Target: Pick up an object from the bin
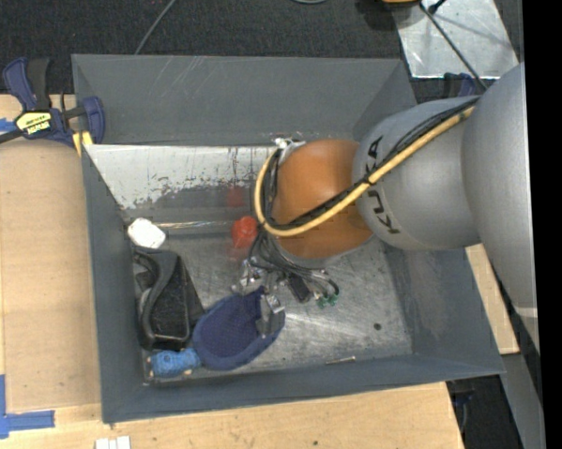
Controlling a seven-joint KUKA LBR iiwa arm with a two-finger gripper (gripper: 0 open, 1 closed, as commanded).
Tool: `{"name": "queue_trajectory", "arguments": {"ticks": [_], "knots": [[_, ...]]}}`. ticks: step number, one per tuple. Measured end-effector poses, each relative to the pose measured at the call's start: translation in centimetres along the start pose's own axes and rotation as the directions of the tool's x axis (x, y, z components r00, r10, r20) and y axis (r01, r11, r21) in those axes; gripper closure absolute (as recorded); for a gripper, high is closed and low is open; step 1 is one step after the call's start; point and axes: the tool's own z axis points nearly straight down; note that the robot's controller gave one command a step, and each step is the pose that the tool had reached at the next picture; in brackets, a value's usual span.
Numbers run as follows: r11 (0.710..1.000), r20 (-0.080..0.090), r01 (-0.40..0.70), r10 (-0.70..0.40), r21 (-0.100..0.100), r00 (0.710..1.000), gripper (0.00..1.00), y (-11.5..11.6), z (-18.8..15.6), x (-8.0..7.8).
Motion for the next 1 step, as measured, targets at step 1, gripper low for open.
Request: {"name": "queue_trajectory", "arguments": {"ticks": [1], "knots": [[1.0, 0.008, -0.007, 0.007, 0.002, 1.0, 1.0, 1.59, -12.34, -0.81]]}}
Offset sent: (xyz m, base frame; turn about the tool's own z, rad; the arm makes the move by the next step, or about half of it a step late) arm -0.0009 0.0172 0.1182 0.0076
